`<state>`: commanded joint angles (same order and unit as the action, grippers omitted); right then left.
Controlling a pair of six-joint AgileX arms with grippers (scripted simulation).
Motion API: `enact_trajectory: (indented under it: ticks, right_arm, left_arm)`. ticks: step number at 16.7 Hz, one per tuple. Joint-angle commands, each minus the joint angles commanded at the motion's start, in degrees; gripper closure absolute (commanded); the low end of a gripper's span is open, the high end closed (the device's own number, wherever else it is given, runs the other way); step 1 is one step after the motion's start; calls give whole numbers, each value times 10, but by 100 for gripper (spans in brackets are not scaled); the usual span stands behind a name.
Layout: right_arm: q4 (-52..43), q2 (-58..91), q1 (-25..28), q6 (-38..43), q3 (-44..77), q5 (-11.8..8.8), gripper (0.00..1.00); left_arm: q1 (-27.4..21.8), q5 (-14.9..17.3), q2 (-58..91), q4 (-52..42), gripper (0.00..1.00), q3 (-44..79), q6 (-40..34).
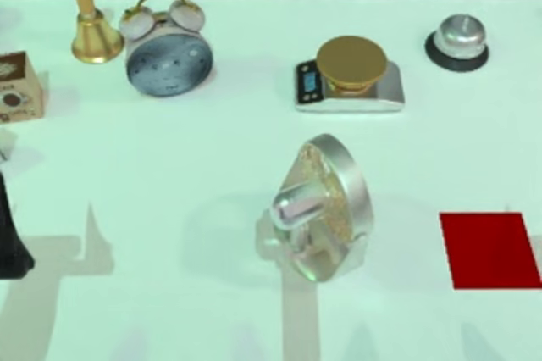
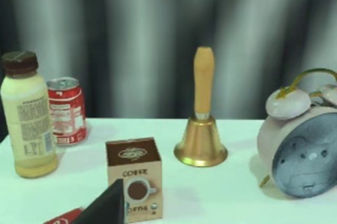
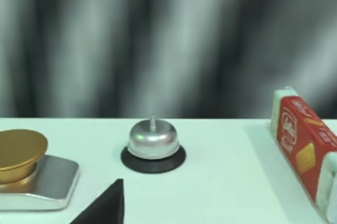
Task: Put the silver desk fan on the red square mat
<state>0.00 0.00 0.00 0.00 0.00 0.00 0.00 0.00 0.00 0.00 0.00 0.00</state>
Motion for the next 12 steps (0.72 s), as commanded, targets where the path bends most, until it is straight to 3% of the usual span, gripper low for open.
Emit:
enact_trajectory:
  ticks: [6,12]
  right_arm:
    - [-54,59,23,5,58,0,0]
    - [-249,323,107,31,312,3,0]
  left_arm:
    - [0,0,0,0,0,0,0]
    - [0,0,0,0,0,0,0]
